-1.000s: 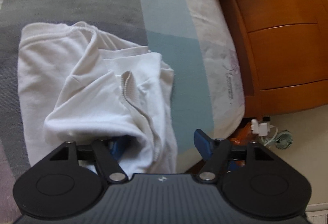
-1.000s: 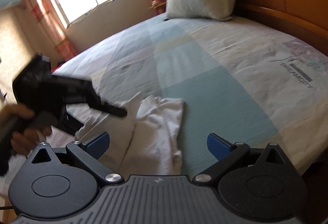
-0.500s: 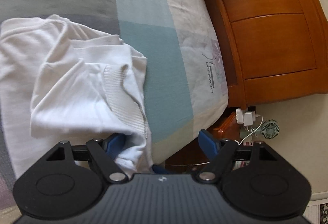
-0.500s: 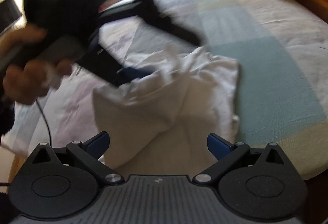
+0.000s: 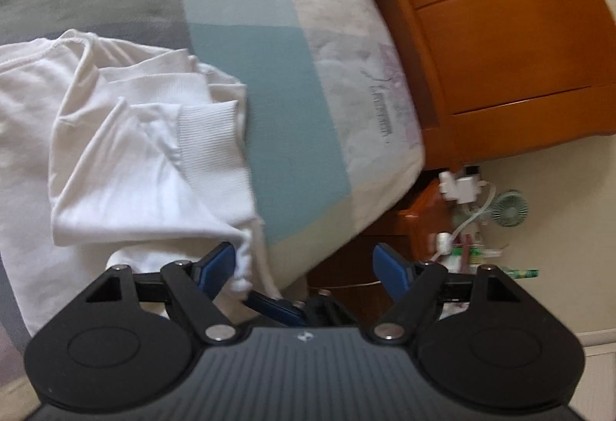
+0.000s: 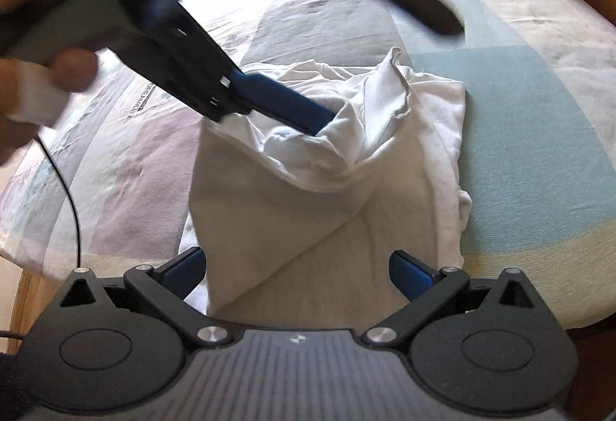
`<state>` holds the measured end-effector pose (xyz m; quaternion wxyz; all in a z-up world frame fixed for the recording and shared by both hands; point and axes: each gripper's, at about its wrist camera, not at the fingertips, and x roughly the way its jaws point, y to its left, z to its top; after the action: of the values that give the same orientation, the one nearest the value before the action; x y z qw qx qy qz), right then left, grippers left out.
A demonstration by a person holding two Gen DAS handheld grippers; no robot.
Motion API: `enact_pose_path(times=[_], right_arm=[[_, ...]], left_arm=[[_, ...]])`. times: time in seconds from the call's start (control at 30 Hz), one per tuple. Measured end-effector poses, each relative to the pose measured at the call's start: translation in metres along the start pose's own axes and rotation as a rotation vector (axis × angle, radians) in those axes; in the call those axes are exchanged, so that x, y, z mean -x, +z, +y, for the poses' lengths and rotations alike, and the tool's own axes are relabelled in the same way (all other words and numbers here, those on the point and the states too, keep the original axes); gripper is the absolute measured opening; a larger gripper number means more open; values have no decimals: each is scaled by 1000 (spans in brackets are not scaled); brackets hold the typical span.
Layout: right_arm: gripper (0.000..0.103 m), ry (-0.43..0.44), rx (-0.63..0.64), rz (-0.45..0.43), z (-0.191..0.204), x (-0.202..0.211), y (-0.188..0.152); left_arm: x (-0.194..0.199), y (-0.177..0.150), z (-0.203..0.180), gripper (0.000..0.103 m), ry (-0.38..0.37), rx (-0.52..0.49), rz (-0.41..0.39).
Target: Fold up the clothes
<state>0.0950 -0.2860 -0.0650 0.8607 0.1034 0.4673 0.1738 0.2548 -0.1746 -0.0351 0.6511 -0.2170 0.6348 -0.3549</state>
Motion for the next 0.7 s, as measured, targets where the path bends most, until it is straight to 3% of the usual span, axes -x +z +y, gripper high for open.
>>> enact_pose_path(times=[0.1,0.23,0.43,0.6,0.7], right_arm=[[103,-9,-17,-1,-1,-2,1],[103,-12,-22,-6,-6,5,-3],[103,-30,-31,-55,-13,23,3],[103,-90,11,-110,5,32,21],[103,-118,15,-77,16,17,27]], left_arm=[[0,2,-8,83,-41,-8,3],[-2,2,-20,83,-22,-51,4],[31,-6,-24,83,20,-128,-53],[73,-16,-10,83,197,-202,-180],[85,-23,5,83,274,-206,-216]])
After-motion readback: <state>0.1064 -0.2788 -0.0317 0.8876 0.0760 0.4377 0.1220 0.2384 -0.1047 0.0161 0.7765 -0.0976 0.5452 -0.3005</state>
